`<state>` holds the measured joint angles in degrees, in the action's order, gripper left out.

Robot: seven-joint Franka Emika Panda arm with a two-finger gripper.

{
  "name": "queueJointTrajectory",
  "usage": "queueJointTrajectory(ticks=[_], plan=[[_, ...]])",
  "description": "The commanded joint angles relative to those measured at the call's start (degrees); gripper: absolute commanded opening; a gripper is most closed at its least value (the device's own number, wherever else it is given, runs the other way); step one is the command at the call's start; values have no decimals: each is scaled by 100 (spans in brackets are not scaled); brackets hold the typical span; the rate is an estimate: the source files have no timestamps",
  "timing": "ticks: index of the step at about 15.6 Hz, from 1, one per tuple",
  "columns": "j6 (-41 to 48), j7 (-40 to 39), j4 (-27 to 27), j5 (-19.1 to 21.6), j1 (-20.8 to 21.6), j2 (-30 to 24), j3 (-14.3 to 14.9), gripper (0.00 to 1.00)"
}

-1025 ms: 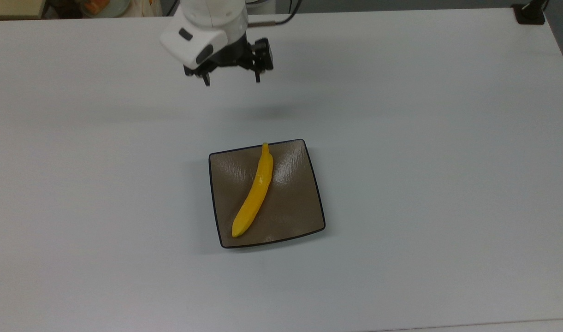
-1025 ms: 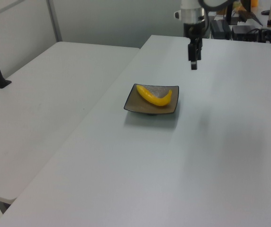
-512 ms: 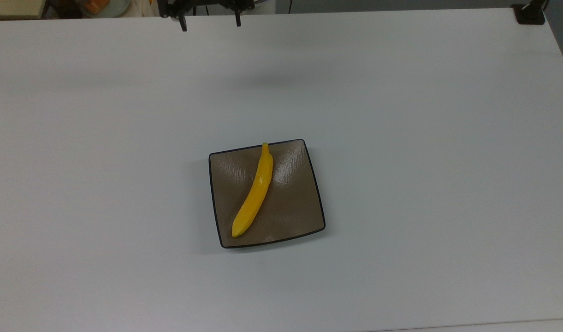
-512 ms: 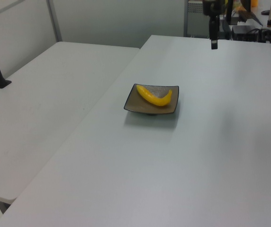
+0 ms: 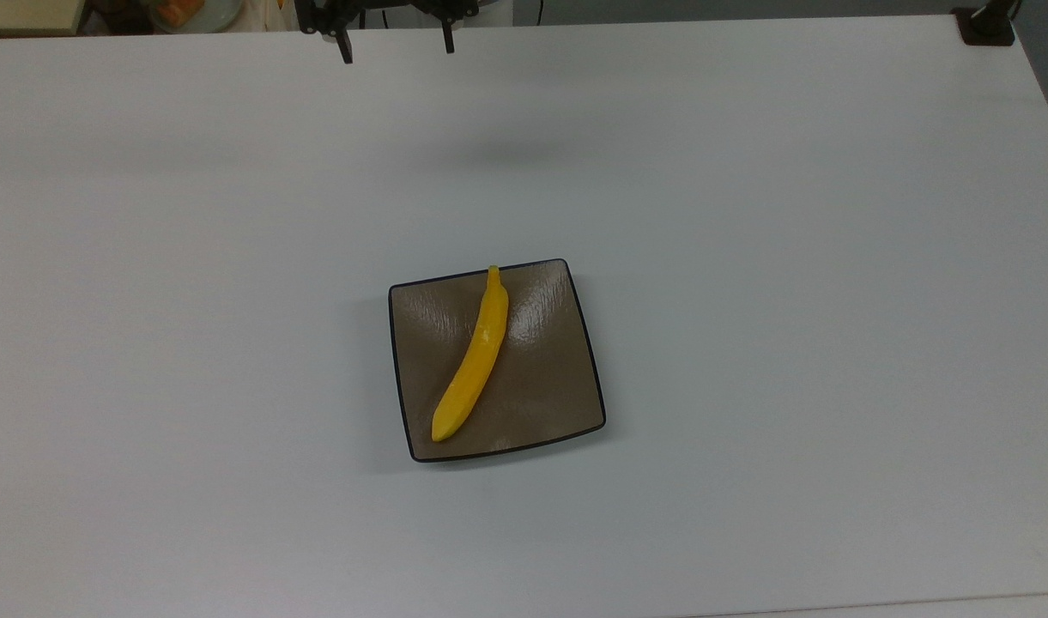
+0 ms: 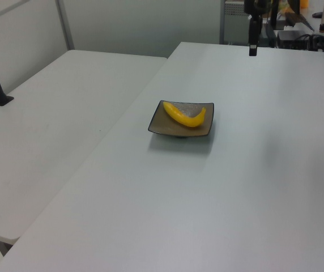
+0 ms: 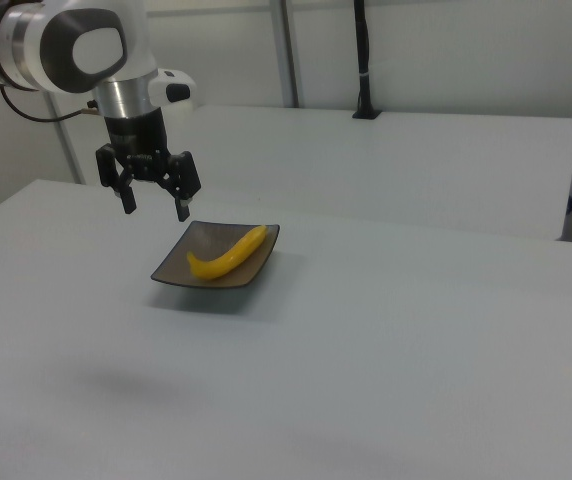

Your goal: Bananas placed on a ceramic plate

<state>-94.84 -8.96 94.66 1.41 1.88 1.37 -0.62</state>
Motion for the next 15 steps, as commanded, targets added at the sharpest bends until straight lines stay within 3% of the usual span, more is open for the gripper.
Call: queueJointTrajectory(ticks=[1,15], plan=[[-280,-54,237,193,93,-154,97,100],[-430,456,377,141,111,-198,106,100]])
